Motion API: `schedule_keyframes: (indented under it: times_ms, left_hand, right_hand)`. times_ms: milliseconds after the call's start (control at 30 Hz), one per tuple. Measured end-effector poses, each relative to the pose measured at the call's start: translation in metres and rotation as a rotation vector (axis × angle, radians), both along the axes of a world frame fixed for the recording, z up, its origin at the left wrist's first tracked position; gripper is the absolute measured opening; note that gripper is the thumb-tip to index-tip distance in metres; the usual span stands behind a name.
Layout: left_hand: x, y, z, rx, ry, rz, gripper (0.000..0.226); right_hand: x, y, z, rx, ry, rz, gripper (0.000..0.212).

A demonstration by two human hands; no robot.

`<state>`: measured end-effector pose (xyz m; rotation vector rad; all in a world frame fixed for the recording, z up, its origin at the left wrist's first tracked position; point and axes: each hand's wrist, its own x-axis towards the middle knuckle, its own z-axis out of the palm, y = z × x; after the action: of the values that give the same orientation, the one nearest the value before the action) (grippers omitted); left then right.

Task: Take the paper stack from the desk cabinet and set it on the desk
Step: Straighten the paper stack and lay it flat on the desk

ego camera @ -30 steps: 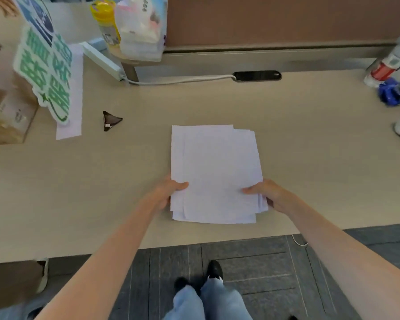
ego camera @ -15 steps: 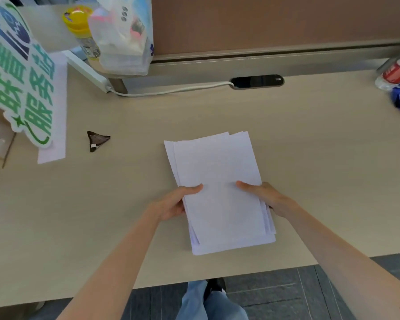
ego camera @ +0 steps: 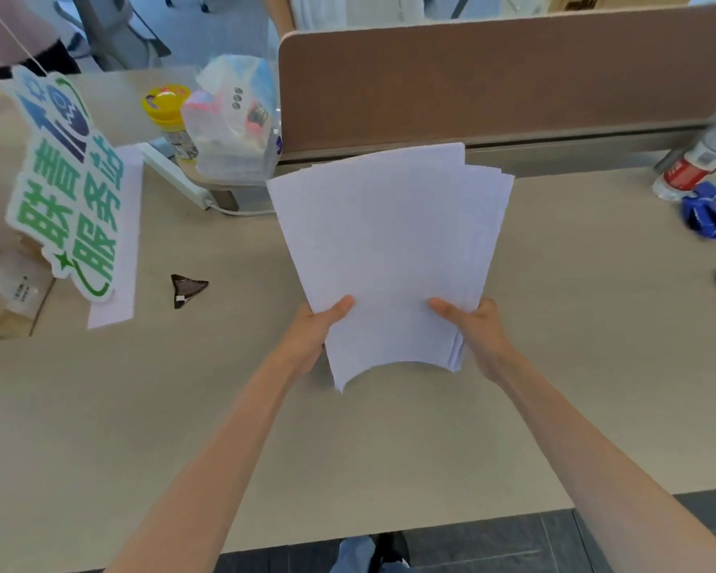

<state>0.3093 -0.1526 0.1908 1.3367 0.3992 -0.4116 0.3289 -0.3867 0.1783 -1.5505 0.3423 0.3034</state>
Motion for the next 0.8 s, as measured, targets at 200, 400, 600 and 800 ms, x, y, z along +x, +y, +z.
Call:
schedule_keyframes:
  times_ms: [200, 400, 600, 800]
  left_hand:
    - [0.0, 0.017, 0.03, -0.008, -0.16, -0.008, 0.037]
    - [-0.004, 0.034, 0.035, 0.027, -0.183, -0.22, 0.07]
    - [-0.001, 0.043, 0.051, 0.115, -0.152, -0.416, 0.058]
    - [0.006, 0.03, 0.055, 0.161, -0.195, -0.247, 0.038]
  right_hand:
    - [0.007, -0.005, 0.027, 0.011, -0.139, 0.105, 0.026]
    - [0.005, -0.016, 0.039, 0.005, -0.152, 0.259, 0.039]
    - [0.007, -0.019, 0.058, -0.019, -0.104, 0.424, 0.046]
    - [0.01, -0.005, 0.063, 0.0, -0.163, 0.357, 0.04]
